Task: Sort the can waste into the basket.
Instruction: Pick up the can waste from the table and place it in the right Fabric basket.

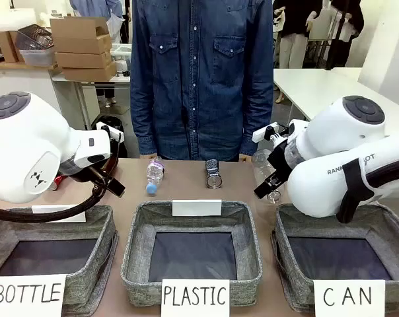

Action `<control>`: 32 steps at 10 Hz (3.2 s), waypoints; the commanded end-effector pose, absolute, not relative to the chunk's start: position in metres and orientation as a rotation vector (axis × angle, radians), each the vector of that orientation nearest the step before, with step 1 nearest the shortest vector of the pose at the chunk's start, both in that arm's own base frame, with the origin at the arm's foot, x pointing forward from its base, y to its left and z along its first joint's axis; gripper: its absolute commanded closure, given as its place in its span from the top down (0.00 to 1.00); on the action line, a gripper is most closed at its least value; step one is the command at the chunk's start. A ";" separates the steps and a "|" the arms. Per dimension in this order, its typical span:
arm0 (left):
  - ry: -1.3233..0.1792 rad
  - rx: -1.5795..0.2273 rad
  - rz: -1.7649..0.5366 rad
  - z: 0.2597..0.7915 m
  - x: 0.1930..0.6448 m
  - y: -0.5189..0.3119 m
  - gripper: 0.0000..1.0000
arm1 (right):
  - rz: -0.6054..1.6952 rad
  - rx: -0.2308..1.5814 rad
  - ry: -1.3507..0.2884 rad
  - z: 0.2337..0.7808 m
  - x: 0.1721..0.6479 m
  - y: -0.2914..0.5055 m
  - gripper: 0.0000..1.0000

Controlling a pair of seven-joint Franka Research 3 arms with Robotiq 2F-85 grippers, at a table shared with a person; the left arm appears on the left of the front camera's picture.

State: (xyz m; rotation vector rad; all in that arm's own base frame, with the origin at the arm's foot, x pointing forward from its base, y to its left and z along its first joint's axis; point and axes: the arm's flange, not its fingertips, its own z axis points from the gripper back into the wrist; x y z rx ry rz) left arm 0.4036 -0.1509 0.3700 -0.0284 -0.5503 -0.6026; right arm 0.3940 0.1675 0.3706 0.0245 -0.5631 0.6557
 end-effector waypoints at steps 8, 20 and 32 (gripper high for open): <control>-0.551 -0.028 -0.603 0.370 0.404 -0.151 1.00 | 0.656 0.024 -0.563 0.371 0.394 0.168 1.00; -0.759 -0.027 -0.684 0.509 0.360 -0.143 1.00 | 0.574 0.208 -0.629 0.527 0.329 0.119 1.00; -0.643 -1.505 -0.590 0.504 0.357 0.035 1.00 | -0.195 1.354 -0.346 0.512 0.307 -0.033 1.00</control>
